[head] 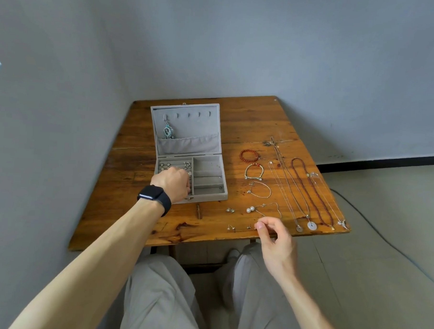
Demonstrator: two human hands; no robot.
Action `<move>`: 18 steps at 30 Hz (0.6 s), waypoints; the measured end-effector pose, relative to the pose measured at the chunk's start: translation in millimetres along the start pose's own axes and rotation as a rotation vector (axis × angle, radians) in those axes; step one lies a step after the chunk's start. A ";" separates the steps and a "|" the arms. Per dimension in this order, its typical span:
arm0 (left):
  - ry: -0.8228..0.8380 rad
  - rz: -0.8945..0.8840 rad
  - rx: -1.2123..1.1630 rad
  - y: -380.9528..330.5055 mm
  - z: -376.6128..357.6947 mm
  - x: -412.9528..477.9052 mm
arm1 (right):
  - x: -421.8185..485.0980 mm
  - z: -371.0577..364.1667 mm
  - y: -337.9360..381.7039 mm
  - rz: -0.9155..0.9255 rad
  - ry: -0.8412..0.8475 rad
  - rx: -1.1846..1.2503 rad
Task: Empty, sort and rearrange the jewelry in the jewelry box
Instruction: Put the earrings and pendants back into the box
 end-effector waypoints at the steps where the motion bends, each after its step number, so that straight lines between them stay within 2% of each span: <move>1: -0.004 0.004 -0.021 1.7 0.3 -1.2 | -0.1 0.6 1.3 -0.005 0.002 0.002; 4: -0.085 0.022 -0.188 13.6 -7.8 -12.5 | 2.2 3.7 7.1 -0.016 0.001 0.020; 7: -0.317 0.085 -0.358 30.2 -34.5 -37.1 | 7.0 3.6 18.4 -0.010 0.010 -0.005; 9: -0.404 0.154 -0.387 37.5 -56.5 -54.5 | 11.8 -3.0 30.1 0.017 0.033 -0.021; 11: -0.407 0.217 -0.408 41.6 -77.9 -68.3 | 18.6 -16.1 46.3 0.066 0.075 -0.031; 14: -0.293 0.224 -0.398 39.9 -104.7 -77.3 | 36.9 -47.4 74.6 0.166 0.179 -0.087; 18: -0.267 0.256 -0.388 37.6 -112.0 -76.4 | 68.9 -101.9 102.3 0.338 0.415 -0.294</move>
Point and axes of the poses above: each hand's wrist, its own x-axis towards the middle knuckle, its own z-axis out of the back of the hand, y = z × x, the point moved 2 cm from there along x, towards the middle knuckle, and after that the axes turned 14 degrees about x, right-handed, at the moved point
